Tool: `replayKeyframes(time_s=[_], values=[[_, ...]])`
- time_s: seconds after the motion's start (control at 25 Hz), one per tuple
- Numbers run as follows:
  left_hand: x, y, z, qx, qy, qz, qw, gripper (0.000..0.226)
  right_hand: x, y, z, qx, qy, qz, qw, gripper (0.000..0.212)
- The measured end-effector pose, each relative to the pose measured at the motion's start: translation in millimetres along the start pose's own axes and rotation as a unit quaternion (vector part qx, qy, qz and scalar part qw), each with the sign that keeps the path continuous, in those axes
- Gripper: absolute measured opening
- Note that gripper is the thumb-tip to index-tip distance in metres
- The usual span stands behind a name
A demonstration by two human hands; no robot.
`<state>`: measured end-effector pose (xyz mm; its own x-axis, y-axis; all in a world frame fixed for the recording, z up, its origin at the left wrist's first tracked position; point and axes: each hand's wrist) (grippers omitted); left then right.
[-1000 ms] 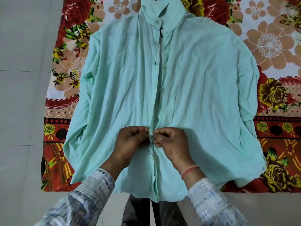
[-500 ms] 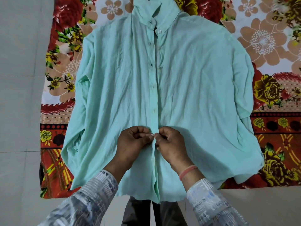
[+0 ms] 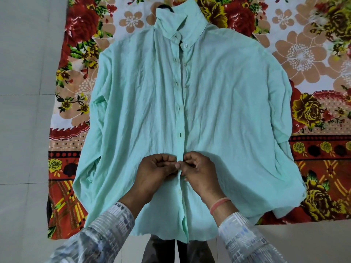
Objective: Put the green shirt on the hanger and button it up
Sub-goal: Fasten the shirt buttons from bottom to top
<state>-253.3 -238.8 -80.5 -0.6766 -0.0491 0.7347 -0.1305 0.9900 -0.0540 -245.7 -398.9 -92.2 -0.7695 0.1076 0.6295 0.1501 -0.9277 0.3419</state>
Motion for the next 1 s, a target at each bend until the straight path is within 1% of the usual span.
replayKeyframes(time_s=[0.08,0.16,0.2,0.28,0.32,0.36,0.44,0.52,0.6,0.68,0.8,0.88,1.0], values=[[-2,2,-8,-0.066,-0.029,-0.046,0.996,0.017,1,5,6,-0.010,0.008,-0.002,1.000,0.005],[-8,1,-18,-0.115,-0.081,-0.104,0.985,0.018,-4,9,12,-0.003,0.041,-0.023,0.999,0.015],[-13,-3,-23,-0.115,-0.106,-0.116,0.981,0.018,-9,9,14,0.020,0.071,-0.038,0.997,0.021],[-22,-16,-33,-0.134,-0.137,-0.118,0.974,0.023,-19,8,18,0.105,0.152,-0.040,0.982,0.025],[-28,-21,-38,-0.153,-0.137,-0.123,0.971,0.027,-22,5,20,0.145,0.180,-0.032,0.972,0.022],[-34,-24,-41,-0.169,-0.129,-0.131,0.968,0.029,-25,3,21,0.169,0.187,-0.019,0.968,0.020],[-48,-22,-41,-0.182,-0.106,-0.139,0.968,0.025,-29,4,24,0.150,0.141,-0.013,0.978,0.020],[-55,-15,-40,-0.145,-0.079,-0.118,0.979,0.021,-34,8,29,0.085,0.092,-0.058,0.990,0.012],[-58,-9,-40,-0.073,-0.051,-0.099,0.991,0.023,-41,11,37,0.065,0.096,-0.098,0.988,0.007],[-61,-6,-41,-0.030,-0.046,-0.079,0.995,0.026,-48,7,47,0.085,0.121,-0.093,0.985,0.011],[-63,-6,-41,-0.036,-0.045,-0.071,0.996,0.029,-54,-3,55,0.118,0.138,-0.095,0.979,0.006],[-64,-6,-38,-0.055,-0.045,-0.071,0.995,0.030,-56,-5,56,0.115,0.121,-0.092,0.982,0.008],[-68,-5,-37,-0.072,-0.042,-0.082,0.993,0.031,-63,-3,57,0.102,0.085,-0.054,0.990,0.010]])
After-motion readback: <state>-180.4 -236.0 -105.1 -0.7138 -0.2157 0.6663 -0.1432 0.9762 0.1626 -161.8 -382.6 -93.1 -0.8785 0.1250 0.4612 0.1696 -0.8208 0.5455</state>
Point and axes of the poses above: each hand's wrist, its own x-axis away from the middle knuckle, its own y-axis out of the back of the hand, z = x × y, and after that the axes turned 2 degrees about -y, right-handed
